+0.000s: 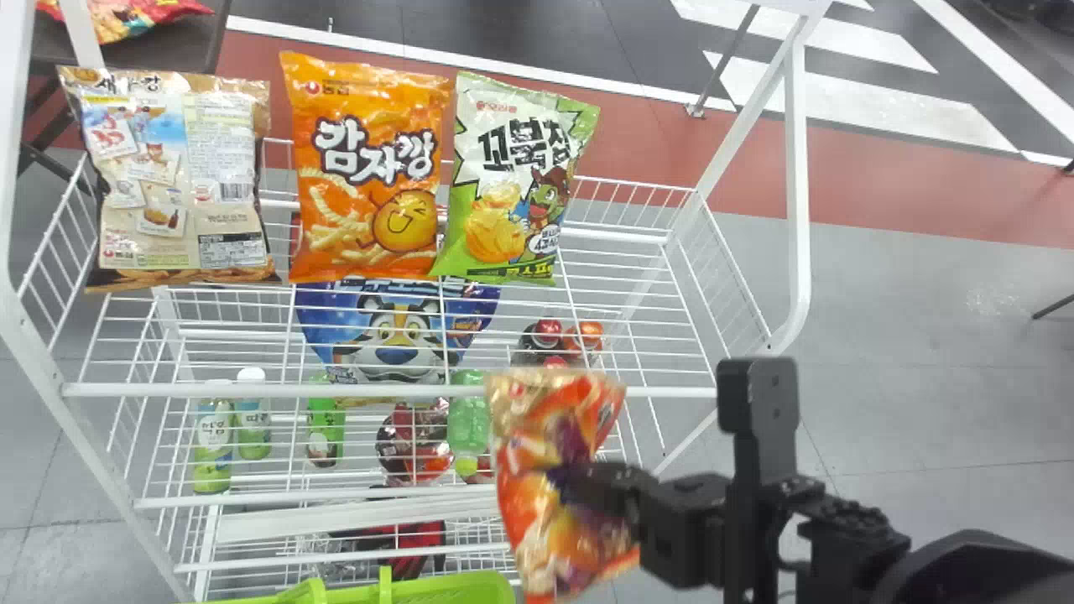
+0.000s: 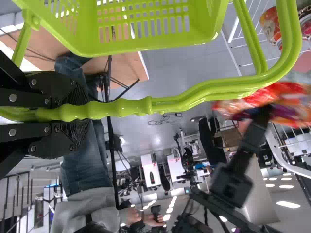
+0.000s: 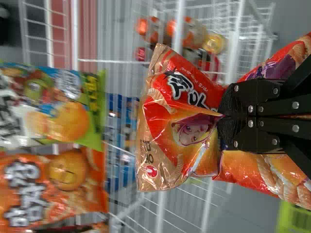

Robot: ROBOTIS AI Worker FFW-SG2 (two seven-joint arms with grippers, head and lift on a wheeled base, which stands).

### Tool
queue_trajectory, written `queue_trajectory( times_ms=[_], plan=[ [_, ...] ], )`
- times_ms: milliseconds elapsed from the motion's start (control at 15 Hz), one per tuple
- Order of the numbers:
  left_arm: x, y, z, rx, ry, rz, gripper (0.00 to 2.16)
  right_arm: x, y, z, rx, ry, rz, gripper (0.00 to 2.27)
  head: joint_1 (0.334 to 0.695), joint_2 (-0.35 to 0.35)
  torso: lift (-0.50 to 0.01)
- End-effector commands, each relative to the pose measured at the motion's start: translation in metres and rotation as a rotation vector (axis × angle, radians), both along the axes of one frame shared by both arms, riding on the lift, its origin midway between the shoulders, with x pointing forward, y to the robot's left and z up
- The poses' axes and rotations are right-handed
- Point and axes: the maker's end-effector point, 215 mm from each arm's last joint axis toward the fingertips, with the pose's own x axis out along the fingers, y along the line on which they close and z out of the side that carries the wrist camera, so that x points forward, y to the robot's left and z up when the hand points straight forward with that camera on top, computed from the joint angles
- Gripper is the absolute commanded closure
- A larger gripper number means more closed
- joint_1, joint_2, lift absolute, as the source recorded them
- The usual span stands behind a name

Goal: Hold basket handle with left hand then pick Saewookkang with right hand and place into basket

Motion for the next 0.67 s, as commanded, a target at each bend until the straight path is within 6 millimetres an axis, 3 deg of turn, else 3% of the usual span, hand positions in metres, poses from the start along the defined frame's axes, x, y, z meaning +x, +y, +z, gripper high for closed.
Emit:
queue_trajectory(
  times_ms=[0, 133, 333, 600],
  plan=[
    [0.001, -0.001, 0.0, -0.001, -0.002, 0.001, 1.93, -0.043, 0.001, -0.017, -0.03, 0.141, 0.038, 1.98, 0.695, -0.35, -0.019],
    [0.004, 0.0, -0.001, 0.004, -0.004, 0.003, 1.93, -0.041, 0.008, -0.004, -0.024, 0.113, 0.064, 1.98, 0.695, -0.35, -0.019],
    [0.007, -0.001, -0.003, 0.005, -0.007, 0.004, 1.93, -0.05, 0.047, 0.011, 0.095, 0.111, 0.154, 1.98, 0.695, -0.35, -0.019],
    [0.01, 0.0, -0.004, 0.008, -0.01, 0.006, 1.93, -0.063, 0.071, 0.001, 0.077, 0.135, 0.213, 1.98, 0.695, -0.35, -0.019]
  ],
)
